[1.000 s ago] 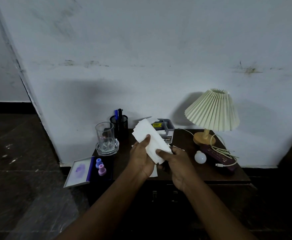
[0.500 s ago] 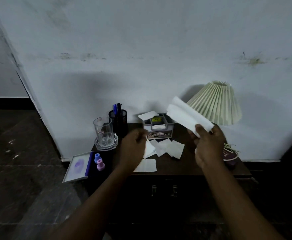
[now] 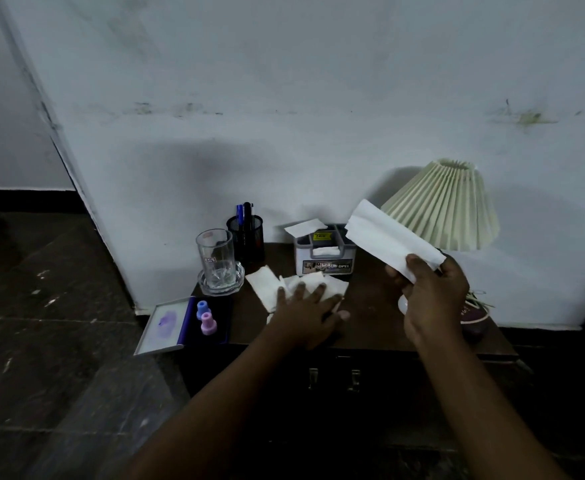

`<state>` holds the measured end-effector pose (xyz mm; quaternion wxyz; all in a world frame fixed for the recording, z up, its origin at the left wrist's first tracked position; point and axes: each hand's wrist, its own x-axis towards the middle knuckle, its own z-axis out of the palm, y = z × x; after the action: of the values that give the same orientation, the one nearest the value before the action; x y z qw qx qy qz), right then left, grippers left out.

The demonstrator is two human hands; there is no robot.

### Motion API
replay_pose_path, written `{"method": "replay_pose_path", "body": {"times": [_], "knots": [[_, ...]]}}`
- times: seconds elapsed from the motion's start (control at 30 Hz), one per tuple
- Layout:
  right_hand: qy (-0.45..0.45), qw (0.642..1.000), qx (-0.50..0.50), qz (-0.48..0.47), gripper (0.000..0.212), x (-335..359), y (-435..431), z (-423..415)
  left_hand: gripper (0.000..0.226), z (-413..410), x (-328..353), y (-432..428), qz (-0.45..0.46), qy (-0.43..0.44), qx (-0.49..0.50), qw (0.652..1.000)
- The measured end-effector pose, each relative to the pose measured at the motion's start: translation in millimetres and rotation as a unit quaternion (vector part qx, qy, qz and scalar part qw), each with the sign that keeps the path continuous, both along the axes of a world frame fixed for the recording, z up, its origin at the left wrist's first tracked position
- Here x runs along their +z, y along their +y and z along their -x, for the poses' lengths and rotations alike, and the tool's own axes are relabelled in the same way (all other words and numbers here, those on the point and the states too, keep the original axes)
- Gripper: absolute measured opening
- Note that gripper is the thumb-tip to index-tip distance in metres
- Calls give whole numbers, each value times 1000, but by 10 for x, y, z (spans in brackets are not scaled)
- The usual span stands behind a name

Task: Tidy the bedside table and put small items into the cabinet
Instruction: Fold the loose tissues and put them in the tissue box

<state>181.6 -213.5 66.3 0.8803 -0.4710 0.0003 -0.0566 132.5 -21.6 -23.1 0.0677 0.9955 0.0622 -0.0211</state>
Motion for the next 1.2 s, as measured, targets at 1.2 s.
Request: {"method": "replay_pose_path", "body": {"times": [1.2], "knots": [[-187,941,-157,236,12,-26,-304,-150,48,-425,513,328,10,-280,168,945]]}}
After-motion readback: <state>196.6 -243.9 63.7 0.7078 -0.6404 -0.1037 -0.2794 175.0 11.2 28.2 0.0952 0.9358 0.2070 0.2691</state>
